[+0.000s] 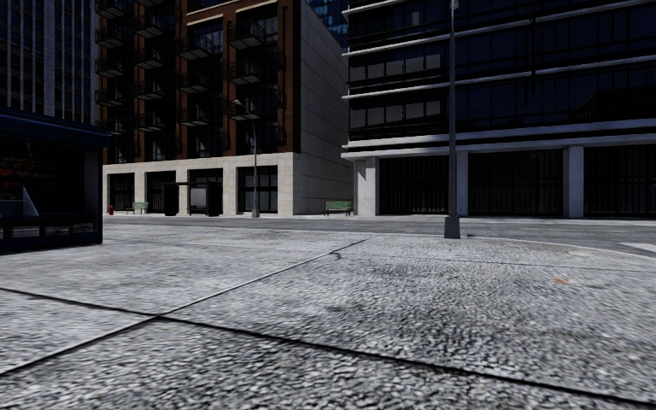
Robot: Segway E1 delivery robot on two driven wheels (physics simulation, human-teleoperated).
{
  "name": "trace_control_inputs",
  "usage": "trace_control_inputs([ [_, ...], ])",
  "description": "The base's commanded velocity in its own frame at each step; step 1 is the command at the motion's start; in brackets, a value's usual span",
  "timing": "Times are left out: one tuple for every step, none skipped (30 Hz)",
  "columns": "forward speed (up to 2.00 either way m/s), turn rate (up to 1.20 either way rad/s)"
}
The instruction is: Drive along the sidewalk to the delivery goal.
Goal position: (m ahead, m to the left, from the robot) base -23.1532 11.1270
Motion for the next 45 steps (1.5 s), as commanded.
trace_control_inputs([
  [0.0,0.0],
  [0.0,0.0],
  [0.0,0.0],
  [0.0,0.0],
  [0.0,0.0],
  [0.0,0.0],
  [0.0,0.0],
  [0.0,0.0],
  [0.0,0.0],
  [0.0,0.0],
  [0.0,0.0],
  [0.0,0.0],
  [0.0,0.0],
  [0.0,0.0],
  [0.0,0.0],
  [0.0,0.16],
  [0.0,0.47],
  [0.0,0.89],
  [0.0,1.2],
  [0.0,1.2],
  [0.0,1.2],
  [0.0,1.2],
  [0.0,1.2],
  [0.0,1.2],
  [0.0,1.2],
  [0.0,1.2],
  [0.0,1.2],
  [0.0,1.2],
  [0.0,1.2],
  [0.0,1.2],
  [0.0,1.2],
  [0.0,1.2],
  [0.0,1.2],
  [0.0,1.2],
  [0.0,1.2],
  [0.0,1.2],
  [0.0,1.2],
  [0.0,1.2],
  [0.0,1.2],
  [0.0,1.2],
  [0.0,1.2],
  [0.0,1.2],
  [0.0,1.2],
  [0.0,1.2],
  [0.0,1.2],
])
